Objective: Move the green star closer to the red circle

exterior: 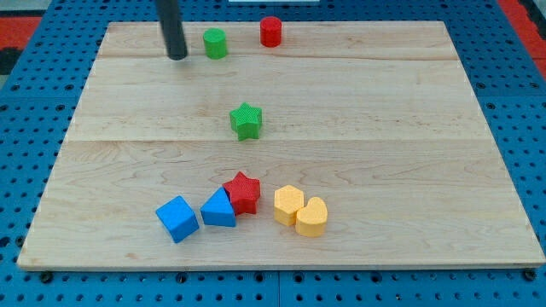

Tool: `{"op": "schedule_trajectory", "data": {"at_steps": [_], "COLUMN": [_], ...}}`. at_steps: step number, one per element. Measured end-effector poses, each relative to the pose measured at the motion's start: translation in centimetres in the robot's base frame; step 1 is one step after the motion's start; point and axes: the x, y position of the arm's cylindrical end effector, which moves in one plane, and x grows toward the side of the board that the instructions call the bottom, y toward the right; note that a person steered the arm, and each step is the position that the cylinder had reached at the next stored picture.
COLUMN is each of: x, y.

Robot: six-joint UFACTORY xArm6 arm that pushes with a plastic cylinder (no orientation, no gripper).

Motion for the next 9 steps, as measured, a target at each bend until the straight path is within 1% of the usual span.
{"op": "schedule_trajectory", "data": {"at_steps": [1, 2, 3, 4, 5, 6, 7, 8, 9], "x": [-2.0, -1.5, 5.6, 14.6, 17.5, 17.5, 12.0, 9.0, 7.3], "y": [5.7, 9.9, 4.2, 3.4, 5.6, 14.6, 15.2, 16.3, 14.9]}}
